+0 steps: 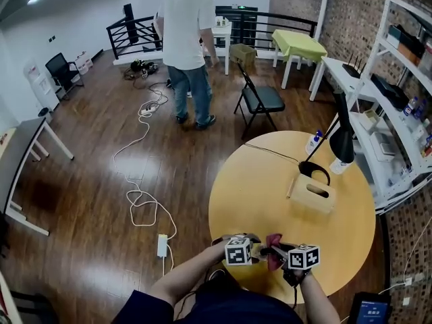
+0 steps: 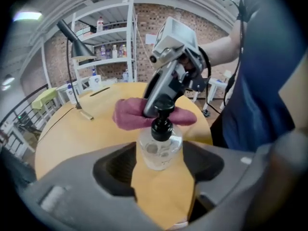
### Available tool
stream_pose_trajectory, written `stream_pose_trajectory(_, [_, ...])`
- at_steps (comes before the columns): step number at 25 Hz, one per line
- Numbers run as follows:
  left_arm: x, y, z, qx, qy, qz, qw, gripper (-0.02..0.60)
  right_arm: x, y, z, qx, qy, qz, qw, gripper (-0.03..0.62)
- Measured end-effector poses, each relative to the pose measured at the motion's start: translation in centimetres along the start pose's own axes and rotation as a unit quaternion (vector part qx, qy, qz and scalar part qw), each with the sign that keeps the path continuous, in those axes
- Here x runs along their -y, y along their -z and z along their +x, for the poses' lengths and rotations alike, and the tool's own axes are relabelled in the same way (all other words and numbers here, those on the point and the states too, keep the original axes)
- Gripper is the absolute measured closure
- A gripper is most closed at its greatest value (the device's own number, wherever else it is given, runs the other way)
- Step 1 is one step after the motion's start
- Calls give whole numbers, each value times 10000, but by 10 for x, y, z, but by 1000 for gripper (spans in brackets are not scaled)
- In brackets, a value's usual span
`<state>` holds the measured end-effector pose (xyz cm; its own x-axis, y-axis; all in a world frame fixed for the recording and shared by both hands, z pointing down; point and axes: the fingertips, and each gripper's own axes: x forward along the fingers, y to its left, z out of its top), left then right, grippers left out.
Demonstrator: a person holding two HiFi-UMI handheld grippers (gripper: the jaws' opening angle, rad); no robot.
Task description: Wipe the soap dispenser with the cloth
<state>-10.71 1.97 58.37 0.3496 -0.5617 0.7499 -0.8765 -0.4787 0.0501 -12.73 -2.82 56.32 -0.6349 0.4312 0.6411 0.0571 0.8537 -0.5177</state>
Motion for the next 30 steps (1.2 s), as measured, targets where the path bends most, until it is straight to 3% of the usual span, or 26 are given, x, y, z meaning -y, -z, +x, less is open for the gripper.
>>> stream_pose_trajectory(3, [-2,-1,-5,-165,-615,-515,9966,252,-2,6,-5,49,103,167,9998,513])
stream_pose_trajectory(6, [9,-5,0,-119,-914,-1059,9901,282,-5,17,-12,-13,268,223,9994,513])
stream_pose_trajectory(8, [13,-5,4,-125,-851,-820,9929,288,-7,22,-14,-121,293,157,9994,513])
stream_pose_trajectory(12, [11,-4,5,-238,-202,66,9995,293,2,7,-8,-89,181,98,9997,511])
stream_pose_trajectory(15, [13,-5,3,-403,61,242,9989,287,-1,0,-3,-49,183,137,9997,511])
stream_pose_trajectory(17, [12,-2,-1,-485,-134,-76,9987,265,-4,2,-4,-43,266,98,9996,511])
stream_pose_trajectory(19, [8,1,-5,-457,-589,-627,9952,247,-3,3,-4,18,315,138,9994,512])
stream_pose_trajectory(21, [11,-2,-7,-314,-935,-1172,9882,260,-1,3,-5,116,337,231,9991,511])
stream_pose_trajectory(23, [16,-6,-5,-212,-1070,-1369,9846,287,0,5,-6,149,431,248,9987,511])
stream_pose_trajectory(25, [14,-6,-2,-198,-1011,-1135,9882,301,-3,8,-9,111,549,156,9983,513])
stream_pose_trajectory(28, [16,-6,0,-249,-578,-537,9966,304,-8,20,-18,-25,534,124,9985,513])
stream_pose_trajectory(30, [19,-7,1,-288,-353,-395,9982,304,-6,25,-21,-23,419,280,9987,511])
